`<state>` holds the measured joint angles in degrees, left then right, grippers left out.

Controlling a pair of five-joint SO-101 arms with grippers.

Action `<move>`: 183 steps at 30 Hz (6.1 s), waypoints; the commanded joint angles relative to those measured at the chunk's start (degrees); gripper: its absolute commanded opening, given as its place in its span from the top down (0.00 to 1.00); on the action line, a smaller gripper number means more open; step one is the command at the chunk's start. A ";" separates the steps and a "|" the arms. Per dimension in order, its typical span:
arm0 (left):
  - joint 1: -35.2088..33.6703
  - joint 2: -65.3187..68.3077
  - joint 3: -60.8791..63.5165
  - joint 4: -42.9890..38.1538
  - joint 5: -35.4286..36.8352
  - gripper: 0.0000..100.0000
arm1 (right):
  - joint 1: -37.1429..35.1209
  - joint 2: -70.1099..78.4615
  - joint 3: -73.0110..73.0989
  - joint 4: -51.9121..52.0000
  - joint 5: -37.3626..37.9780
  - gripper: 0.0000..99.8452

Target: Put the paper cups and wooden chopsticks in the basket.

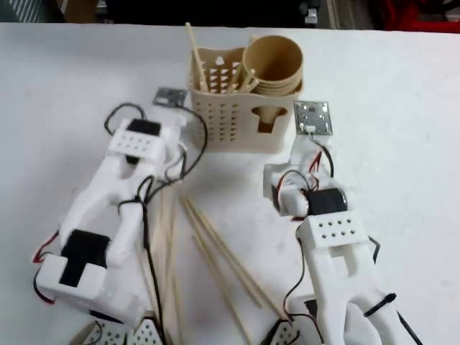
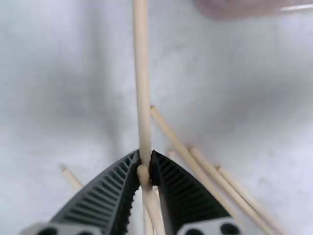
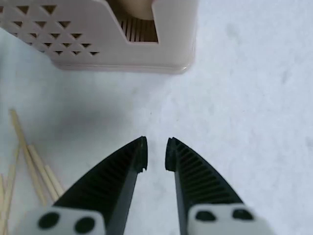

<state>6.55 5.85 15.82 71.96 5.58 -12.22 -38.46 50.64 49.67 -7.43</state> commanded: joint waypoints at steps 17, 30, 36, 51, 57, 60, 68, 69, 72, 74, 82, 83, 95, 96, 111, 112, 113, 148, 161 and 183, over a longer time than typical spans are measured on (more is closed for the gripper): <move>-0.40 -0.92 -43.43 24.88 -3.25 0.98 | 0.48 -2.07 -0.26 -1.01 0.00 0.93; -0.04 -0.40 -72.44 21.10 0.97 0.98 | 2.51 -2.07 -0.26 -0.92 -0.18 0.93; 1.36 -0.31 -72.26 7.03 3.69 0.98 | 2.51 -1.80 -0.26 -1.19 -0.09 0.93; 7.43 -0.48 -42.02 -34.46 6.51 0.98 | 2.59 -1.98 -0.26 -1.19 0.00 0.93; 7.34 -0.84 -31.74 -38.68 6.51 0.88 | 2.59 -2.07 -0.26 -1.27 0.09 0.92; 6.55 -0.84 -29.63 -38.68 6.51 0.80 | 2.59 -2.07 -0.26 -1.27 0.09 0.92; 3.47 -4.26 -28.92 -34.90 6.42 0.85 | 4.62 -2.07 -0.35 -1.36 0.09 0.92; 3.47 -5.58 -29.19 -31.91 5.63 0.86 | 4.70 -2.07 -0.35 -1.36 0.09 0.92; 3.74 -11.21 -29.27 -22.77 1.49 0.86 | 4.62 -2.07 -0.35 -1.36 0.09 0.92; 3.82 -15.43 -28.92 -17.41 -0.26 0.86 | 4.70 -2.07 -0.35 -1.36 0.09 0.92; 1.80 -32.22 -28.92 1.41 -4.22 0.86 | 3.91 -2.33 -0.79 -0.40 3.25 0.92; 0.92 -33.80 -28.84 3.08 -4.66 0.86 | 3.21 -2.95 -1.14 0.66 5.19 0.92; -14.55 -41.01 -28.66 25.76 -6.59 0.86 | -17.80 -11.91 -9.85 28.97 12.66 0.92; -15.69 -41.10 -27.69 26.37 -6.59 0.86 | -20.09 -11.12 -10.20 29.05 12.66 0.92; -23.43 -41.27 5.89 5.27 -6.33 0.86 | -38.81 17.01 -11.25 18.51 7.74 0.79; -23.43 -41.27 7.47 3.78 -6.33 0.86 | -38.81 18.77 -11.25 17.36 7.91 0.79; -23.43 -41.27 8.88 2.55 -6.33 0.86 | -38.73 20.53 -11.25 16.31 8.09 0.79; -23.43 -46.64 19.43 -2.55 -6.15 0.86 | -35.21 33.98 -13.45 7.60 14.77 0.98; -23.08 -84.70 37.36 -3.16 -6.51 0.86 | -34.42 6.90 -15.03 14.64 14.86 0.98; -23.25 -92.35 51.69 -9.32 -6.42 0.86 | -34.68 27.91 -15.03 4.62 14.68 0.84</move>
<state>-16.48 -85.49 67.43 64.84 -0.66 -47.21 -10.68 37.89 54.77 6.99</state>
